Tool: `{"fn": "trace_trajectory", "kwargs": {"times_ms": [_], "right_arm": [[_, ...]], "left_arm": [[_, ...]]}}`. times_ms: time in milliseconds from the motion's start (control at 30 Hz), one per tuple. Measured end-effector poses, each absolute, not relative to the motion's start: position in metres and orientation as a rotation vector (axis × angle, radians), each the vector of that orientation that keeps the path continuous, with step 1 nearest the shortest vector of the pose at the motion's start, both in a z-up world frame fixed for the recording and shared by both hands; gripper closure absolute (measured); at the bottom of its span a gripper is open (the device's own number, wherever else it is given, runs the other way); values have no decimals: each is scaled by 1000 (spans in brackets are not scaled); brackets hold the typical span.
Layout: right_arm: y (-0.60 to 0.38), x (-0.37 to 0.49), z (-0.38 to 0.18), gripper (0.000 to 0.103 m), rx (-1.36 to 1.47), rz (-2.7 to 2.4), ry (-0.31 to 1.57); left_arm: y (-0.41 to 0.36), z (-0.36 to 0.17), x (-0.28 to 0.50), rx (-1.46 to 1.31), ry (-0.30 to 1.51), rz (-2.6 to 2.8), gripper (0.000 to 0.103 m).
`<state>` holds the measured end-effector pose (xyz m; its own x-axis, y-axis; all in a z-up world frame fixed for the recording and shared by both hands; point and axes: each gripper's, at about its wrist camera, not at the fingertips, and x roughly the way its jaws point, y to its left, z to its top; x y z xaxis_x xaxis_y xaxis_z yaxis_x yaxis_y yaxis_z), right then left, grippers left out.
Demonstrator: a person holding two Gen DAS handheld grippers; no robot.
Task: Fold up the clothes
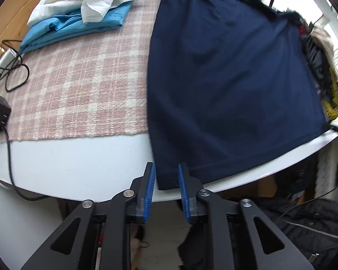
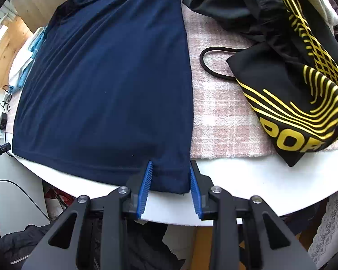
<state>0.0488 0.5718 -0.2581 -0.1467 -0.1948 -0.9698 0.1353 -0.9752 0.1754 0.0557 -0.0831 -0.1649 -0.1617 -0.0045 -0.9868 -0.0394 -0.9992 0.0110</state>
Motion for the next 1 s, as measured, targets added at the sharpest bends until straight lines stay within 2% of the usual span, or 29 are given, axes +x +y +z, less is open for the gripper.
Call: {"fn": "trace_trajectory", "kwargs": {"times_ms": [333, 367, 433, 567, 700, 800, 867, 900, 1000], "right_arm": [[545, 47, -256, 71, 1866, -2238, 58], [542, 46, -255, 77, 1864, -2237, 63], [538, 45, -254, 94, 1853, -2232, 64], [536, 41, -241, 96, 1790, -2235, -26], [543, 26, -209, 96, 1693, -2274, -225], [549, 10, -184, 96, 1611, -2303, -384], [549, -32, -177, 96, 1566, -2331, -427], [547, -59, -173, 96, 1545, -2348, -436], [532, -132, -142, 96, 1473, -2412, -484]], "left_arm": [[-100, -172, 47, -2049, 45, 2356, 84], [-101, -172, 47, -2044, 43, 2353, 85], [-103, -170, 45, -2028, 28, 2342, 101], [-113, -154, 44, -1977, -20, 2364, 102], [-153, -111, 43, -1908, -254, 2470, 102], [-174, -84, 19, -1824, -319, 2519, 102], [-180, -72, -20, -1774, -288, 2554, 102], [-185, -65, -51, -1738, -329, 2558, 102], [-124, -56, -52, -1637, -341, 2618, 102]]}}
